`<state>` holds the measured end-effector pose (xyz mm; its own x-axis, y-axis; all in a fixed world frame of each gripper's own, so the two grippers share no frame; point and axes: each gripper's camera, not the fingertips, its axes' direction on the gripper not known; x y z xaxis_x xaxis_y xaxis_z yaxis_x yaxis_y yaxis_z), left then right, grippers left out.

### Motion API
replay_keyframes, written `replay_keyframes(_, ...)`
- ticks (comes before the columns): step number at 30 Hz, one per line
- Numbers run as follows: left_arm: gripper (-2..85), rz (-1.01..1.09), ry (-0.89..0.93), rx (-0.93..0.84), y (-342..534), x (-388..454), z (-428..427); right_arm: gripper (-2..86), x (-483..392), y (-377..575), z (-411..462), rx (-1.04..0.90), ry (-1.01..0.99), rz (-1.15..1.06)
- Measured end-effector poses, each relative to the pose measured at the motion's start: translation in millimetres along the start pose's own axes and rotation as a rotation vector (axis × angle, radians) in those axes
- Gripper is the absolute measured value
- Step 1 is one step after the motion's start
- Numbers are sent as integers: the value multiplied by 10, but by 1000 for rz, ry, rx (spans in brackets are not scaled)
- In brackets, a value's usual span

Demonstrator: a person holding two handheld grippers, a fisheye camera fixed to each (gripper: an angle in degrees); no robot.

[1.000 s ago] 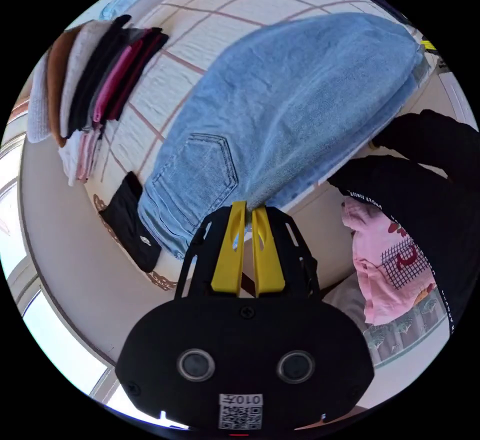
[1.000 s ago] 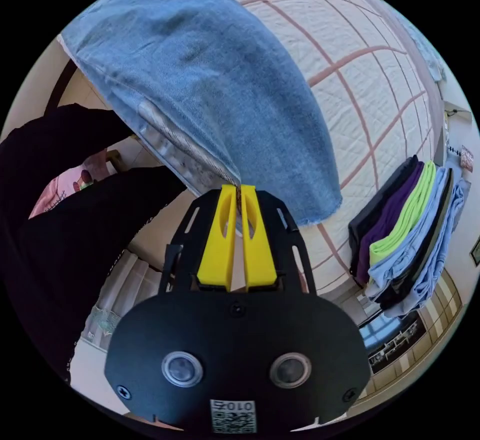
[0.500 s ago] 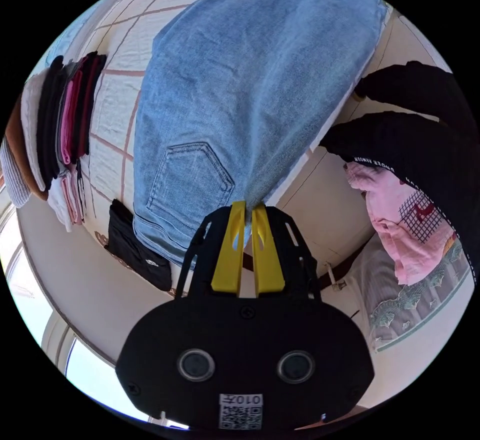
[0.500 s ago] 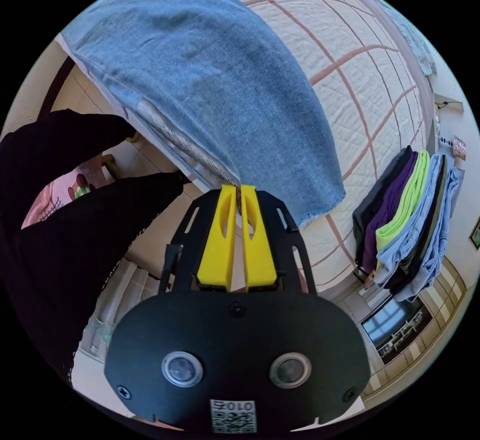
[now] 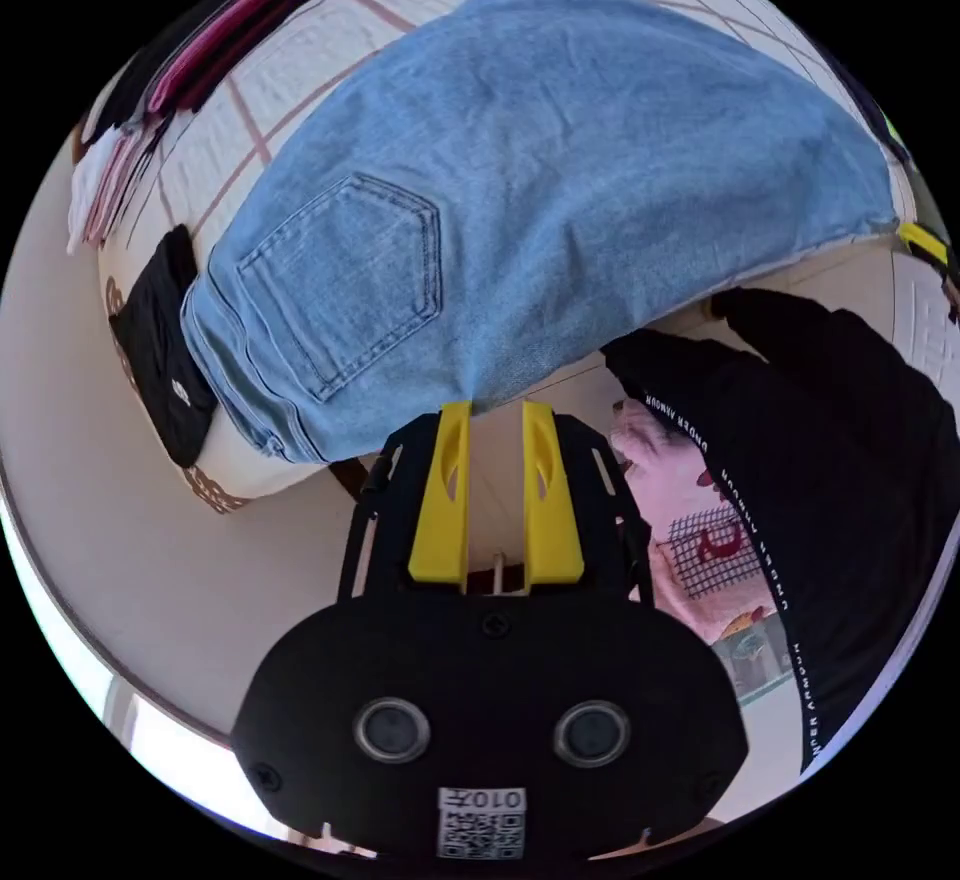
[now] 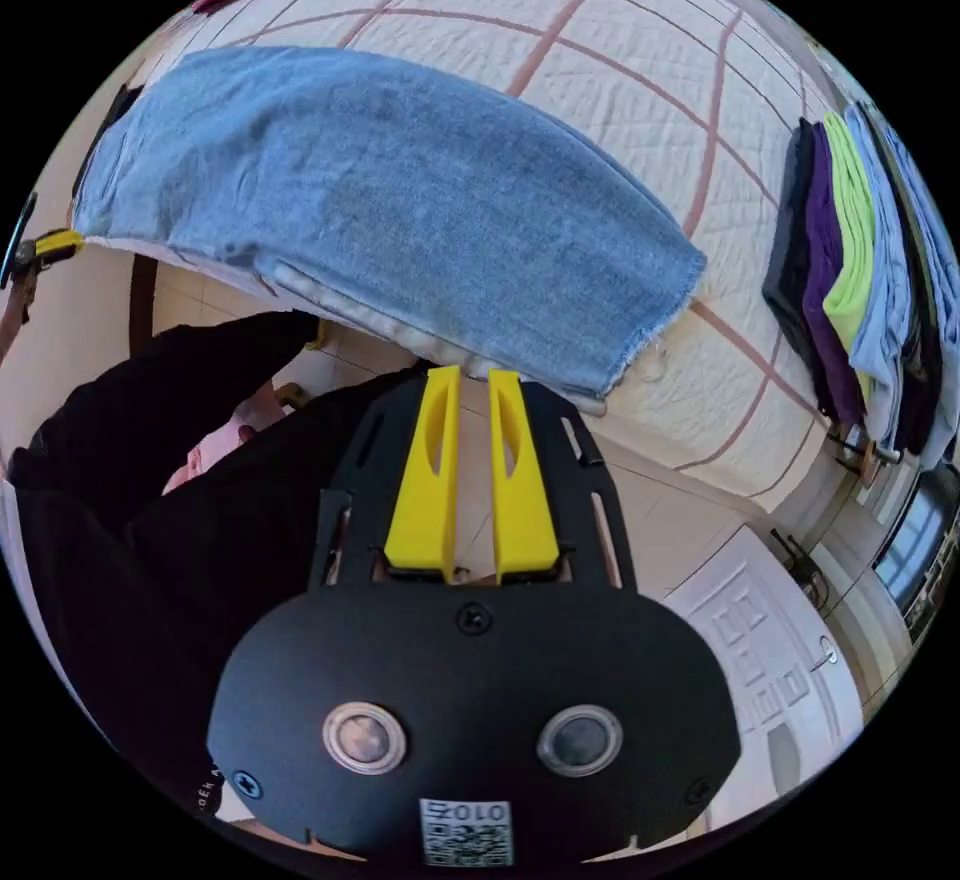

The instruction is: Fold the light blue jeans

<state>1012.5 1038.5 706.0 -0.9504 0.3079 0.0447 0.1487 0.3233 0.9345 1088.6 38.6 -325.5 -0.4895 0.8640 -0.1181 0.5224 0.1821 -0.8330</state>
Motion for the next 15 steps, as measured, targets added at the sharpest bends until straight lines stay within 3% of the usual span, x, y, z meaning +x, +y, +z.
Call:
replay_keyframes(2, 67, -95, 71, 38, 202, -139, 63, 26, 326, 81, -72, 38, -107, 134)
replay_keyframes(4, 68, -231, 193, 73, 518, -337, 230, 27, 397, -3, -224, 79, -139, 124)
replay_keyframes(6, 69, -365, 295, 122, 811, -504, 383, 34, 336, -230, -436, 170, -168, 53)
replay_keyframes(10, 71, -787, 555, 358, 1583, -998, 730, 56, -98, -1281, -895, 336, -422, -212)
replay_keyframes(15, 73, -1087, 714, 550, 2132, -1443, 1198, 74, -901, -2714, -1208, 326, -631, -395)
